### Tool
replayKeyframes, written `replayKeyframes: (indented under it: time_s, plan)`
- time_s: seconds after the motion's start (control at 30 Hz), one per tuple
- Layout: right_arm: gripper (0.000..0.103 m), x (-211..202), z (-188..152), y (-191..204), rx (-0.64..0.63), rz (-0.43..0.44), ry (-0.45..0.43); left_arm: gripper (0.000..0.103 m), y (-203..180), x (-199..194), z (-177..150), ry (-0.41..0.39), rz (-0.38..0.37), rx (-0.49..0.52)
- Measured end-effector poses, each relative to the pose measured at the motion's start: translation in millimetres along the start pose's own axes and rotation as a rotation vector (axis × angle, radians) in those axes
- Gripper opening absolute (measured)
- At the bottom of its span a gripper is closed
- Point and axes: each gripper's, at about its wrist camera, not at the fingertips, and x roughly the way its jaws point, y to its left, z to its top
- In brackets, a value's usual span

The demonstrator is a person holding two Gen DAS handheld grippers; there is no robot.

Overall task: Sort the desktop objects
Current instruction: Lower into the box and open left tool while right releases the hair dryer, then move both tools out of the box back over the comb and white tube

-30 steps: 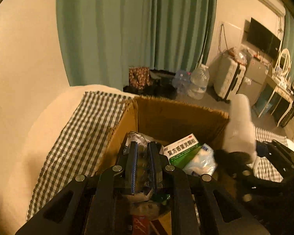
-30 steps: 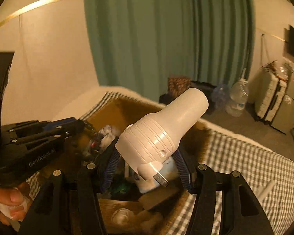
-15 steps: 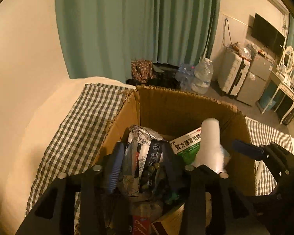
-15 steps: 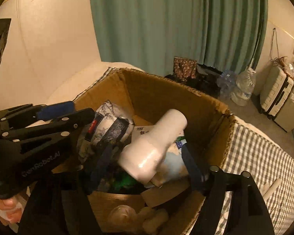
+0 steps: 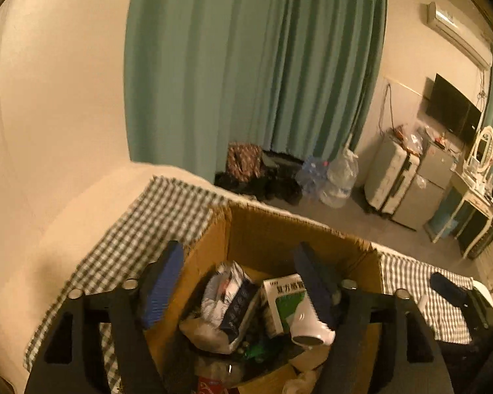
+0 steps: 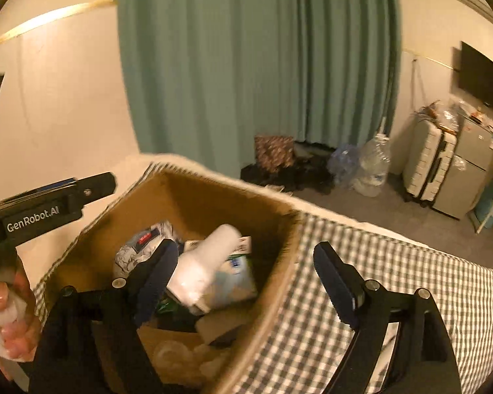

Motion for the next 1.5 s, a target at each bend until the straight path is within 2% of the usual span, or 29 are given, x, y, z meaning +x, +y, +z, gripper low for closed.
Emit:
replayKeyframes:
  time_s: [0.07,0.27,0.4,0.6,0.8,1.03,1.27,1.33,1.5]
  plan:
    - [0.085,-9,1,-10,0.027,-0.01,-0.021,0.087,-5,-5,1,-0.027,-0.003,0.01]
    - [0.089,-38,3,-45,0.083,-0.076,-0.078,0.103,-32,-22,4,-0.105,-0.038,0.076]
    - [0.095,-60,3,-68,0.107,-0.131,-0.104,0.103,-56,-34,3,-0.151,-0.058,0.128]
    - [0.102,-93,-6,-99,0.118,-0.224,-0.131,0.103,-89,-55,0,-0.182,-0.139,0.135]
    - [0.103,-121,-13,-135,0.172,-0.273,-0.133,0.103,-118,-67,-2,-0.205,-0.165,0.18]
    - [0.103,-144,-24,-166,0.202,-0.305,-0.134,0.103,-156,-75,-12,-0.203,-0.206,0.239]
    - [0.103,-137,-41,-191,0.217,-0.33,-0.091,0.103,-186,-62,-30,-0.115,-0.329,0.253]
    - [0.103,-130,-49,-197,0.229,-0.337,-0.067,0.103,-192,-58,-37,-0.1,-0.343,0.255]
    - [0.103,-106,-66,-209,0.299,-0.269,-0.006,0.103,-203,-32,-52,-0.035,-0.342,0.276]
